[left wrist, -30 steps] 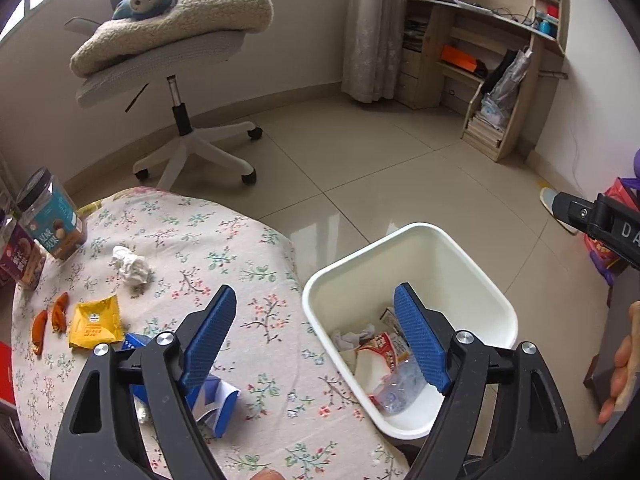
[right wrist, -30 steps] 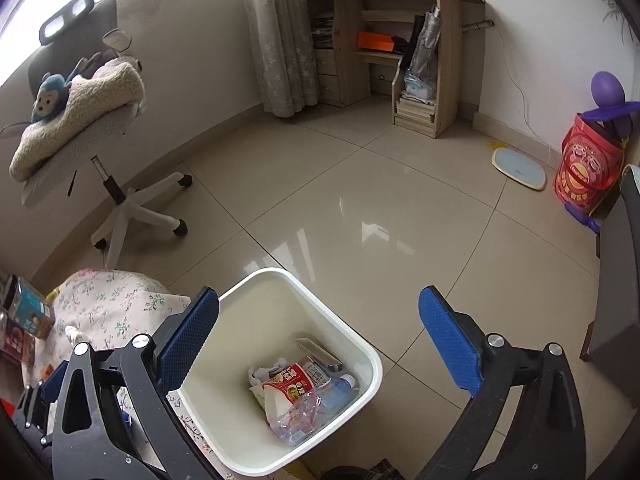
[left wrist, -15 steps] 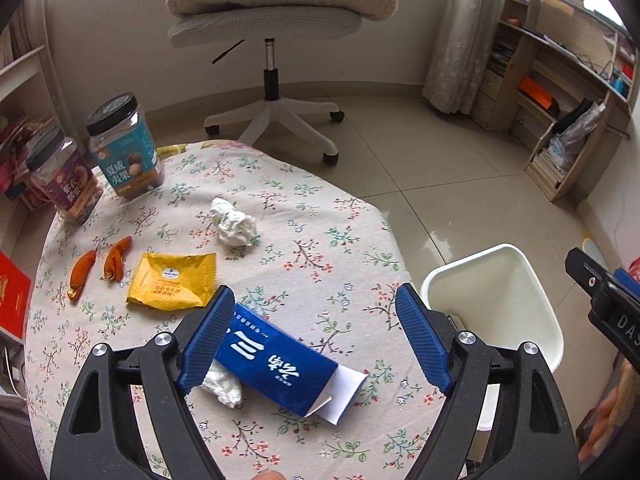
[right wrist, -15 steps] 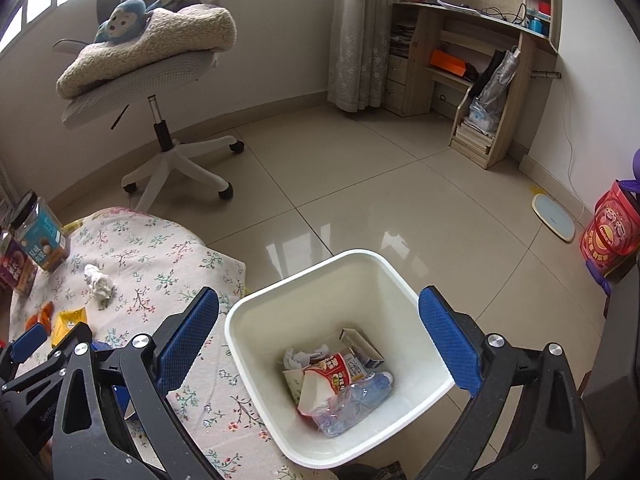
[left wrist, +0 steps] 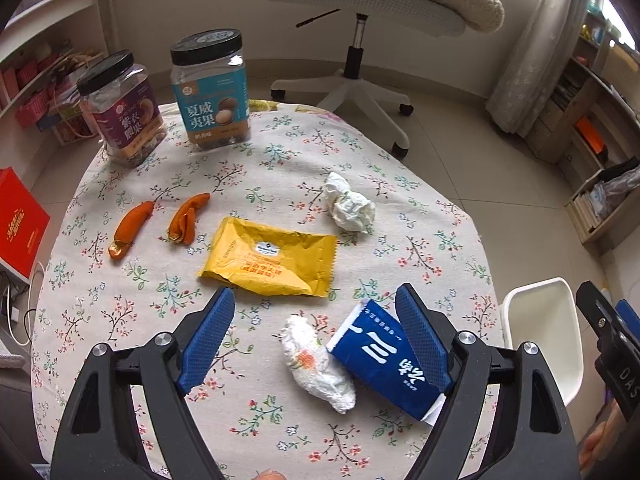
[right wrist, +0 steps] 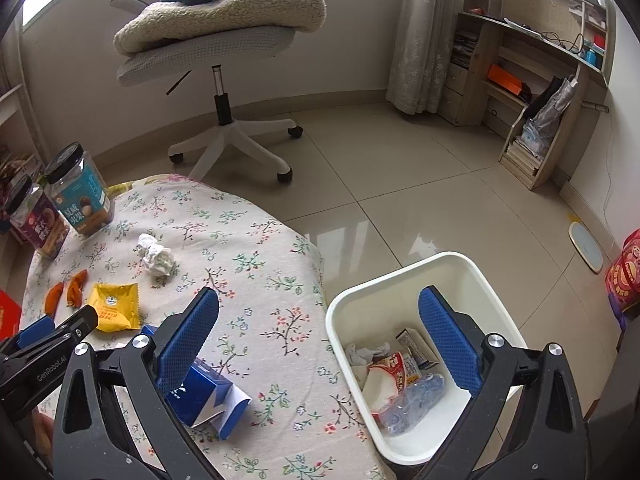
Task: Collect trash
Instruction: 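Move both tools back to the table toward the orange peel and tissue, then grasp the orange peel with the left tool while the right tool grasps the crumpled white tissue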
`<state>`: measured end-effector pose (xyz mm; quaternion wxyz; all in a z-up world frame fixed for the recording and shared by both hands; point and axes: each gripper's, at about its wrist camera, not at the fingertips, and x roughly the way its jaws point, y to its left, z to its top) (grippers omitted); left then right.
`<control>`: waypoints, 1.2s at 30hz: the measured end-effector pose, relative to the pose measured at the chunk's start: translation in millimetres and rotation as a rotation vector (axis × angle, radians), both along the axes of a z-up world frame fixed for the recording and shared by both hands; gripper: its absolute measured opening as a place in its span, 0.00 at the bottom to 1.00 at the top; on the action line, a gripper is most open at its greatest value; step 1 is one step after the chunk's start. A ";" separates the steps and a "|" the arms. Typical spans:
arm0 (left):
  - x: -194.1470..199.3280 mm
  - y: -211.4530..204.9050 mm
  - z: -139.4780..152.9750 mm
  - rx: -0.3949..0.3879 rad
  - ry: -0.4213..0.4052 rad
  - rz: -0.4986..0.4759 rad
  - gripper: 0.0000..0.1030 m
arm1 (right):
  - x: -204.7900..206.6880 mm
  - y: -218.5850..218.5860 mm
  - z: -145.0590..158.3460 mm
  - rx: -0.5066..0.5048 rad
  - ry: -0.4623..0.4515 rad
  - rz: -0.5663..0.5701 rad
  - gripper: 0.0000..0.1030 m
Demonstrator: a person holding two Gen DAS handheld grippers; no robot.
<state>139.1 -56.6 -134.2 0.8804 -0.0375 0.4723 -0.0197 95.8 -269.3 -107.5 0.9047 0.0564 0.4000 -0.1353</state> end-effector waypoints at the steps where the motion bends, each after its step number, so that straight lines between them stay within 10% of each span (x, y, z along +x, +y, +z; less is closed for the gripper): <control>1: 1.7 7.9 -1.5 0.002 0.001 0.011 0.78 | 3.3 7.3 -1.6 0.001 0.005 0.013 0.93; 12: 30.5 101.3 -17.3 0.018 0.054 0.168 0.78 | 36.5 78.4 -20.3 -0.005 0.060 0.149 0.93; 23: 75.7 170.3 -56.0 0.228 0.102 0.134 0.78 | 55.9 113.7 -42.7 -0.040 0.157 0.362 0.93; 36: 103.6 190.1 -93.0 0.171 0.182 0.109 0.62 | 130.1 128.4 -69.0 0.057 0.194 0.475 0.93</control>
